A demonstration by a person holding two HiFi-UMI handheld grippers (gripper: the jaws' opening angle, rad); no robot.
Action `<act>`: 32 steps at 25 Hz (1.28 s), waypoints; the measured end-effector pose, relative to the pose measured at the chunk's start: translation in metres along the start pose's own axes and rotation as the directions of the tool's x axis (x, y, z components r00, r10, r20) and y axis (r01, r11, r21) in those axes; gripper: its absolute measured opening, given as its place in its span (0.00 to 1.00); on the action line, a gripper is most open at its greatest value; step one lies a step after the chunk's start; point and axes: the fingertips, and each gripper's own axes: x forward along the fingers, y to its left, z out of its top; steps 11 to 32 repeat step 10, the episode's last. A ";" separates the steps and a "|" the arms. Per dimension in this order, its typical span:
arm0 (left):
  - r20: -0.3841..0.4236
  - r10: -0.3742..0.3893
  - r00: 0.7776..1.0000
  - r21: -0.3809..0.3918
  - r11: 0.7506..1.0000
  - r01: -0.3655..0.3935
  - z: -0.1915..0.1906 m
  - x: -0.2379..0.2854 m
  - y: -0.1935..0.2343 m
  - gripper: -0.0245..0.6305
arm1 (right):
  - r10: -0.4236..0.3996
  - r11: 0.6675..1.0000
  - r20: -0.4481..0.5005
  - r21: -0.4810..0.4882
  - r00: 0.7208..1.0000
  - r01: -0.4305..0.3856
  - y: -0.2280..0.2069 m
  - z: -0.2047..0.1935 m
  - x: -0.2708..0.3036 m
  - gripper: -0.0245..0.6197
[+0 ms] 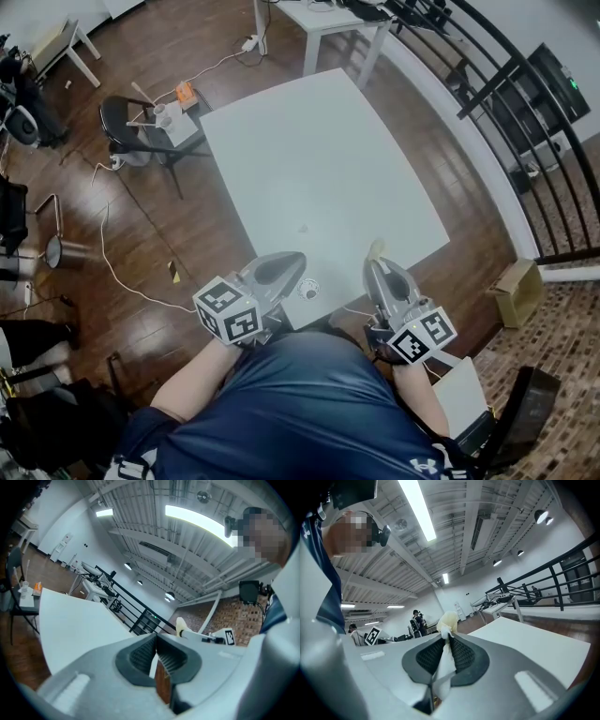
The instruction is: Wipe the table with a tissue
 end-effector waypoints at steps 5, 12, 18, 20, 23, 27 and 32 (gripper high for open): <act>-0.002 -0.001 1.000 -0.002 1.000 0.001 -0.003 0.001 0.001 0.05 | 0.005 1.000 -0.002 0.010 1.000 -0.005 -0.001 -0.003 0.002 0.06; -0.006 0.002 1.000 -0.004 1.000 -0.002 -0.006 0.003 0.002 0.05 | 0.012 1.000 -0.007 0.013 1.000 -0.012 -0.002 -0.006 0.002 0.06; -0.006 0.002 1.000 -0.004 1.000 -0.002 -0.006 0.003 0.002 0.05 | 0.012 1.000 -0.007 0.013 1.000 -0.012 -0.002 -0.006 0.002 0.06; -0.006 0.002 1.000 -0.004 1.000 -0.002 -0.006 0.003 0.002 0.05 | 0.012 1.000 -0.007 0.013 1.000 -0.012 -0.002 -0.006 0.002 0.06; -0.006 0.002 1.000 -0.004 1.000 -0.002 -0.006 0.003 0.002 0.05 | 0.012 1.000 -0.007 0.013 1.000 -0.012 -0.002 -0.006 0.002 0.06; -0.006 0.002 1.000 -0.004 1.000 -0.002 -0.006 0.003 0.002 0.05 | 0.012 1.000 -0.007 0.013 1.000 -0.012 -0.002 -0.006 0.002 0.06; -0.006 0.002 1.000 -0.004 1.000 -0.002 -0.006 0.003 0.002 0.05 | 0.012 1.000 -0.007 0.013 1.000 -0.012 -0.002 -0.006 0.002 0.06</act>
